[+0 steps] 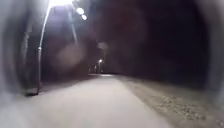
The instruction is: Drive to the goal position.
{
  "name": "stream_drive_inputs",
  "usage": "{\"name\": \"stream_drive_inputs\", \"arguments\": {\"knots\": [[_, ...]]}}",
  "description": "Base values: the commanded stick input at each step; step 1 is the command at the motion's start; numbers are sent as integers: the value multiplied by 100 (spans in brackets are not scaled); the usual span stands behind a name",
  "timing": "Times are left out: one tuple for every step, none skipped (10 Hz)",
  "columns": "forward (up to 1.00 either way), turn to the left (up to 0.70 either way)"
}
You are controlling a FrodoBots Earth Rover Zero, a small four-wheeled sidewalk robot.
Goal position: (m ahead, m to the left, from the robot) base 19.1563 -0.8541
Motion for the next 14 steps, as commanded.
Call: {"name": "stream_drive_inputs", "arguments": {"knots": [[100,0],[100,0],[100,0],[100,0],[100,0],[100,0],[100,0],[100,0],[100,0],[100,0],[100,0],[100,0],[100,0],[100,0]]}}
